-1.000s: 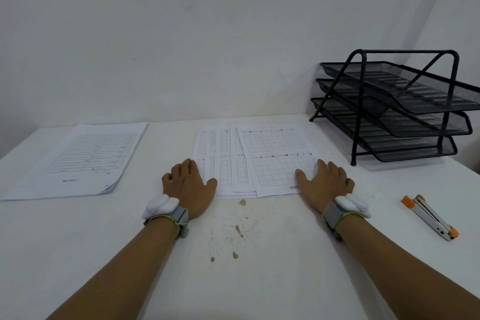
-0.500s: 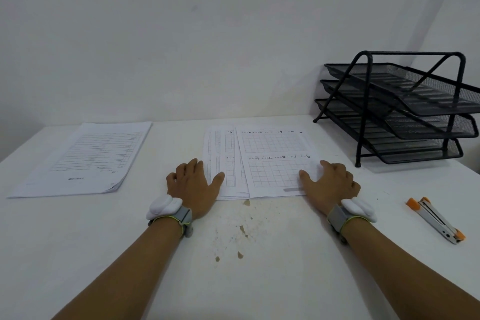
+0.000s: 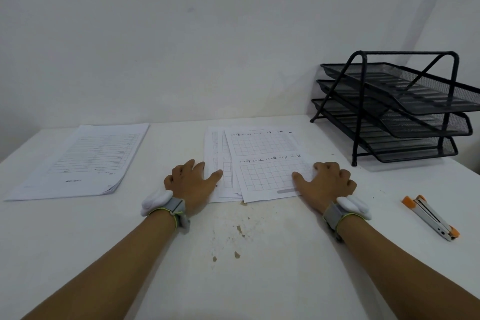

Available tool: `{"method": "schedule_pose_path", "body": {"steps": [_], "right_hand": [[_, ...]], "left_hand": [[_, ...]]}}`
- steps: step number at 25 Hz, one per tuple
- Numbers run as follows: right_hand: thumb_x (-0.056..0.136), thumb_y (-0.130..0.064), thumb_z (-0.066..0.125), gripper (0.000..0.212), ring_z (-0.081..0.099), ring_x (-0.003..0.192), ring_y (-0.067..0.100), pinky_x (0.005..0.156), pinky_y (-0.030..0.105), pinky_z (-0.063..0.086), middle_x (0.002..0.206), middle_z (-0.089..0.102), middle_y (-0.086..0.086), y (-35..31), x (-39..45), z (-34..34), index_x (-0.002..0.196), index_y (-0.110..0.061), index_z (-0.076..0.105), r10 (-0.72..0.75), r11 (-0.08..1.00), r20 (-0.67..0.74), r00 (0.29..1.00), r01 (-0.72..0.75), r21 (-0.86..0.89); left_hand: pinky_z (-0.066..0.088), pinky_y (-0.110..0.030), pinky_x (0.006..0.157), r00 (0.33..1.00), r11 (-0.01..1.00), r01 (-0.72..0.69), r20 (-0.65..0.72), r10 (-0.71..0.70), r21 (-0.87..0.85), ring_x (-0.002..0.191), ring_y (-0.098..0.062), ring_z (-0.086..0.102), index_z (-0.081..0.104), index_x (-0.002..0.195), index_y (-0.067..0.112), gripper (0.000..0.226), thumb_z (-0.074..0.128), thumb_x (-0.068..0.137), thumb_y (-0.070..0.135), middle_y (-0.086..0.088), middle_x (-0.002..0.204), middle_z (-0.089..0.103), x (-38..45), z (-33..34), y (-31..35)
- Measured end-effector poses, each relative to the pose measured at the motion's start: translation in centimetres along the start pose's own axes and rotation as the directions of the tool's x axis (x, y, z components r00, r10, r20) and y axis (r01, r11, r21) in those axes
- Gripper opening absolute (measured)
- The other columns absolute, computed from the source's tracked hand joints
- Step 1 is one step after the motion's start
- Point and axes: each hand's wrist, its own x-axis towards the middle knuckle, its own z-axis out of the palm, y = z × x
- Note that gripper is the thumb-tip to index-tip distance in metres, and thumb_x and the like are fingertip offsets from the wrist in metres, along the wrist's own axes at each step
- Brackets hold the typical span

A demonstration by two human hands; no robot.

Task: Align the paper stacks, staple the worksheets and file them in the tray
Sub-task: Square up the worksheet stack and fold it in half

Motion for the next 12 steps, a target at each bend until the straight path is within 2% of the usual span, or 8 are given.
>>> {"method": "schedule_pose_path", "body": {"steps": [1,2,4,7,9,10,12], "right_hand": [[0.067,-0.078,0.037,0.078,0.048,0.109,0.027,0.083,0.039,0.026,0.125,0.055,-0.001,-0.1,0.1,0.1,0.122,-0.029,0.061,-0.009,1.000,0.003,1.000,0.009,0.008],[0.066,-0.079,0.036,0.078,0.047,0.110,0.026,0.082,0.039,0.025,0.125,0.055,-0.003,-0.1,0.1,0.1,0.123,-0.031,0.062,-0.016,1.000,0.005,1.000,0.016,0.017],[0.068,-0.079,0.035,0.075,0.047,0.112,0.025,0.082,0.038,0.024,0.125,0.055,-0.005,0.0,0.1,0.2,0.122,-0.035,0.062,-0.035,0.999,0.013,0.999,0.035,0.039],[0.069,-0.080,0.034,0.072,0.048,0.116,0.025,0.089,0.040,0.030,0.126,0.056,-0.006,0.1,0.1,0.2,0.119,-0.037,0.063,-0.066,0.995,0.013,0.998,0.064,0.070],[0.070,-0.079,0.032,0.074,0.048,0.116,0.025,0.091,0.041,0.032,0.127,0.056,-0.005,0.1,0.1,0.1,0.120,-0.035,0.063,-0.065,0.994,0.000,0.998,0.064,0.088],[0.071,-0.079,0.031,0.076,0.048,0.117,0.026,0.091,0.041,0.032,0.129,0.055,-0.004,0.2,0.1,0.1,0.122,-0.034,0.063,-0.059,0.995,-0.002,0.998,0.059,0.086],[0.072,-0.079,0.029,0.078,0.046,0.120,0.026,0.093,0.041,0.031,0.132,0.053,-0.004,0.2,0.0,0.1,0.126,-0.032,0.061,-0.063,0.996,0.024,0.998,0.062,0.061]], "left_hand": [[0.025,-0.037,0.098,0.998,0.993,0.054,0.039,-0.050,-0.104,0.133,-0.025,0.034,0.059,0.126,0.027,0.090,0.022,0.060,0.075,0.009,0.128,0.051,0.1,-0.5,0.6],[0.028,-0.037,0.098,0.992,0.975,0.093,0.103,-0.074,-0.203,0.130,-0.027,0.038,0.059,0.126,0.025,0.084,0.028,0.064,0.072,0.008,0.129,0.053,0.5,-0.9,1.2],[0.035,-0.036,0.099,0.978,0.913,0.122,0.202,-0.045,-0.389,0.124,-0.027,0.045,0.049,0.136,0.019,0.066,0.045,0.083,0.058,-0.001,0.136,0.053,1.0,-1.1,2.3],[0.042,-0.034,0.092,0.973,0.837,0.181,0.220,-0.075,-0.517,0.117,-0.030,0.053,0.042,0.139,0.006,0.058,0.052,0.092,0.038,-0.011,0.134,0.054,1.4,-1.0,3.4],[0.048,-0.037,0.080,0.974,0.831,0.207,0.189,-0.125,-0.516,0.099,-0.032,0.060,0.051,0.128,-0.003,0.052,0.052,0.090,0.032,-0.018,0.114,0.062,1.7,-0.9,3.7],[0.048,-0.034,0.072,0.970,0.825,0.221,0.205,-0.131,-0.520,0.088,-0.030,0.059,0.058,0.116,-0.003,0.043,0.051,0.090,0.031,-0.014,0.099,0.063,1.7,-0.9,3.7],[0.043,-0.028,0.064,0.963,0.823,0.227,0.245,-0.111,-0.521,0.080,-0.026,0.054,0.060,0.088,0.008,0.024,0.051,0.092,0.030,-0.004,0.085,0.059,1.7,-0.6,3.3]]}}
